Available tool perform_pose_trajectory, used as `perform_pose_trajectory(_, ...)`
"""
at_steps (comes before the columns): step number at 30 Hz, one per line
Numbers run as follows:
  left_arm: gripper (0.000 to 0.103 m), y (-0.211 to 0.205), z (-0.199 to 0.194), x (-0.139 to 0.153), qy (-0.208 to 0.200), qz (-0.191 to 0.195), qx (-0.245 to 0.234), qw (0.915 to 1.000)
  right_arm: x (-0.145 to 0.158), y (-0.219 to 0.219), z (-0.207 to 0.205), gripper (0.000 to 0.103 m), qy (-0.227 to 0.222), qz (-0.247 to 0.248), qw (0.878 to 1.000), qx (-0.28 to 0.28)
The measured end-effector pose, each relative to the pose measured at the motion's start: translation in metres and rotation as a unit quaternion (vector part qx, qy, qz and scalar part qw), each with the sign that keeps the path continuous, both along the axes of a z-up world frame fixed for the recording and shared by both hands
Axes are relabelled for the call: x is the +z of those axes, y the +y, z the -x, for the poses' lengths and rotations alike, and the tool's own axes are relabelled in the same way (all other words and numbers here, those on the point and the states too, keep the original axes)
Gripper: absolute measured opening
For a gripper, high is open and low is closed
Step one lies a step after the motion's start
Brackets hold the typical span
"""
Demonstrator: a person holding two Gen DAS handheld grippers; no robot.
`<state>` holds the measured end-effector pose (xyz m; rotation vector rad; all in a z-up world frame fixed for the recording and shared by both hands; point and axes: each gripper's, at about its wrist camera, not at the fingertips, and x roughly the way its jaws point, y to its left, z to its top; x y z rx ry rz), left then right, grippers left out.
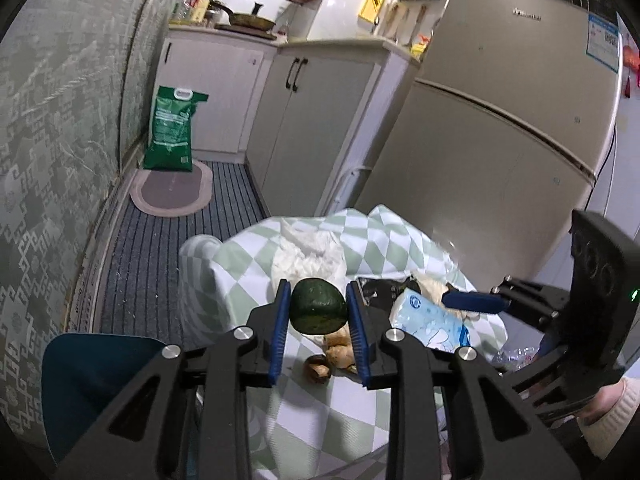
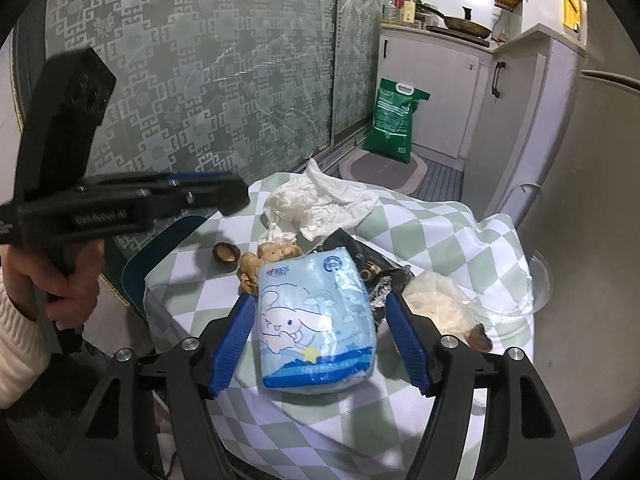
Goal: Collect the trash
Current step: 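Carry the avocado and the blue wipe pack over the teal trash bin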
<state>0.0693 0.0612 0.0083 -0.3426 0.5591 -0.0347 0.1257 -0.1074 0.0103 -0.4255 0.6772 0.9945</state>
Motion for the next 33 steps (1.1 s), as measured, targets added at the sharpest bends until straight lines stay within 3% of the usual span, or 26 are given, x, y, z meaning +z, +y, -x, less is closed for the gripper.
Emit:
perform_pose_trajectory(10, 0.03, 0.01, 0.019, 0.0, 0.0, -0.015, 0.03, 0.9995, -0.012, 0.008, 0.004, 0.068, -0.011, 0.013, 1.0, 0.002)
perform_pose_trajectory(15, 0.03, 0.014, 0.027, -0.001, 0.001, -0.017, 0.033, 0.9993, -0.015, 0.008, 0.003, 0.053, -0.01, 0.017, 1.0, -0.001)
perform_pose_trajectory(18, 0.03, 0.017, 0.03, 0.0, -0.001, -0.02, 0.037, 0.9991, -0.016, 0.009, 0.004, 0.049, -0.018, 0.022, 1.0, 0.003)
perform_pose_trajectory(33, 0.03, 0.054, 0.06, 0.004, -0.003, -0.035, 0.097, 0.9946, 0.034, 0.017, 0.019, 0.049, -0.022, -0.039, 0.999, 0.016)
